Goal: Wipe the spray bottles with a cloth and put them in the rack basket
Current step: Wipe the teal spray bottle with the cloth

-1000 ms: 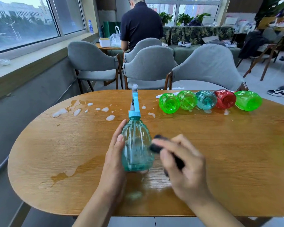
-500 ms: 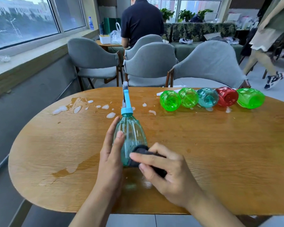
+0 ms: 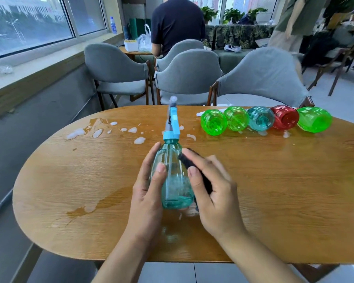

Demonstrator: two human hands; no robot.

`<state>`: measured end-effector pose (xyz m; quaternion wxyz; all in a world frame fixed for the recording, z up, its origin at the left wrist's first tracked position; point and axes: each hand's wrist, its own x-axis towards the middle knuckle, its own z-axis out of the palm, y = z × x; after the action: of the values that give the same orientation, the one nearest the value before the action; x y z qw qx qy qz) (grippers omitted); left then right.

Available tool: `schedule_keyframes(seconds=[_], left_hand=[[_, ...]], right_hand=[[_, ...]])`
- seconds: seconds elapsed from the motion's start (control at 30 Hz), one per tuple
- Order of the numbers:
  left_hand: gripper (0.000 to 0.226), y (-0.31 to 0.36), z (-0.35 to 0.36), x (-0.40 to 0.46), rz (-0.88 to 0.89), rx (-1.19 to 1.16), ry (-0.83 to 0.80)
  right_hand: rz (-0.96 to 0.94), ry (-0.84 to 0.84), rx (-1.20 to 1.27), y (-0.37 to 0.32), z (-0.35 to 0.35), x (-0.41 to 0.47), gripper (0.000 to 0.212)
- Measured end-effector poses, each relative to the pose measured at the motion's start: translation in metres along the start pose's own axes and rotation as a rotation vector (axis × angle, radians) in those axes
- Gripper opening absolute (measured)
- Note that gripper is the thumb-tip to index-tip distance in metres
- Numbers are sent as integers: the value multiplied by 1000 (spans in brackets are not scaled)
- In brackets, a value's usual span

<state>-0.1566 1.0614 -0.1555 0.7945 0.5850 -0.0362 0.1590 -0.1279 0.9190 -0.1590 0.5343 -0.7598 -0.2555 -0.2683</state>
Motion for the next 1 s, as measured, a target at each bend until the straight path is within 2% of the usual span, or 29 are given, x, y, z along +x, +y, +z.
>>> schedule_keyframes(seconds=[0.2, 0.27, 0.37, 0.43, 0.53, 0.7, 0.83, 0.9, 1.0], left_hand=[[49, 6, -15, 11, -4, -45, 142], [47, 6, -14, 11, 7, -30, 121], [45, 5, -3, 3, 55, 58, -4], [46, 3, 3, -4, 53, 101, -73], [44, 1, 4, -5, 50, 130, -84], [42, 6, -6, 5, 22, 70, 82], [44, 9, -12, 9, 4, 63, 129], [45, 10, -11, 9, -22, 39, 83], [37, 11, -6, 7, -64, 6, 29]], right_hand=[[-102, -190, 12, 0, -2, -17, 29], [-111, -138, 30, -5, -5, -13, 28], [-88, 43, 21, -10, -9, 2, 30], [-49, 79, 3, -10, -9, 11, 30], [-37, 17, -50, -4, -8, 11, 32], [-157, -153, -60, -1, -4, -8, 30], [-194, -277, -74, -1, -12, -10, 30], [-125, -216, -7, -2, -20, -6, 29], [23, 1, 53, 1, -28, 2, 28]])
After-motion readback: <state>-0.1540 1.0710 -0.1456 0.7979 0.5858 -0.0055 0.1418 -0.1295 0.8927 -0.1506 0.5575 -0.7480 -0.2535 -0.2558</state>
